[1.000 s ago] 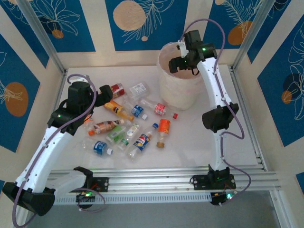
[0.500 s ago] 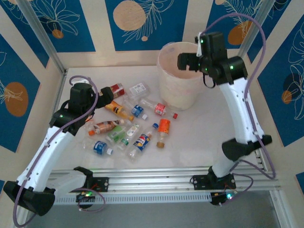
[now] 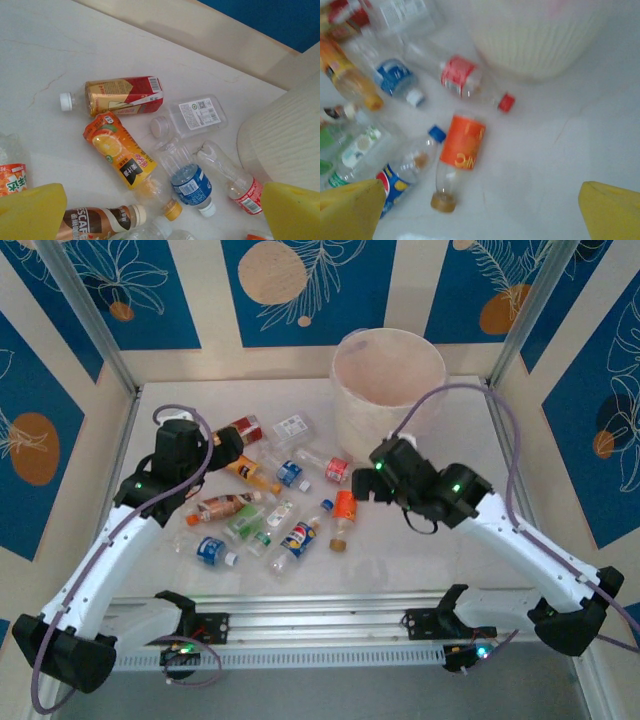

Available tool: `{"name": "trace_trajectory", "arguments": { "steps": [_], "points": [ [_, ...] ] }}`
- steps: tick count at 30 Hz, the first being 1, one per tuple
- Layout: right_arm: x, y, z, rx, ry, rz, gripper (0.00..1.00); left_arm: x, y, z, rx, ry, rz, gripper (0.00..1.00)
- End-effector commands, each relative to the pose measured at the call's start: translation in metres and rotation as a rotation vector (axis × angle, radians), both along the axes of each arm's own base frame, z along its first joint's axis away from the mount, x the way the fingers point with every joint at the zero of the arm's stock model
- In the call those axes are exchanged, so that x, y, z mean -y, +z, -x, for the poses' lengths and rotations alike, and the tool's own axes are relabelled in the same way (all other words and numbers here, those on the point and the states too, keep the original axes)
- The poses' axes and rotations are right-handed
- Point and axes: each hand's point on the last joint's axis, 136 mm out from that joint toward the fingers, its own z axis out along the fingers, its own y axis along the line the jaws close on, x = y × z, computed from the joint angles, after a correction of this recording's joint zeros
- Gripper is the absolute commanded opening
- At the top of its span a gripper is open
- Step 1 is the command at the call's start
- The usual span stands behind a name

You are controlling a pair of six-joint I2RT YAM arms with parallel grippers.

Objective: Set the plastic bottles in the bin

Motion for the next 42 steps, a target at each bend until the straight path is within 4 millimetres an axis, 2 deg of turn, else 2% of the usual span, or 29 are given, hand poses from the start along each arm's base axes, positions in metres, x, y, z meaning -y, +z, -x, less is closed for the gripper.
{"name": "trace_trajectory", "arguments": {
  "steps": [1,5,10,16,23,33,42],
  "points": [
    [-0.011,-0.043,0.010,-0.094,-0.104,-0.080,0.99,-0.001,0.007,-0.003,0.056,0.012,0.040,1.00],
    [-0.035,-0.085,0.015,-0.194,-0.075,-0.133,0.99,0.001,0.013,-0.007,0.102,0.007,0.046,1.00],
    [-0.046,-0.116,0.006,-0.253,-0.073,-0.088,0.99,0.000,0.014,-0.010,0.123,0.006,0.035,0.99],
    [-0.064,-0.146,-0.009,-0.335,-0.042,-0.104,0.96,0.000,0.006,-0.009,0.108,0.007,0.025,1.00],
    [-0.060,-0.172,-0.020,-0.386,-0.071,-0.071,0.87,-0.001,0.002,-0.008,0.096,0.009,0.023,1.00],
    [-0.047,-0.199,-0.029,-0.435,-0.112,-0.054,0.75,-0.002,0.001,-0.008,0.092,0.014,0.018,0.99],
    [-0.034,-0.222,-0.024,-0.503,-0.141,-0.026,0.73,-0.004,0.001,-0.008,0.092,0.024,0.015,1.00]
  ]
}}
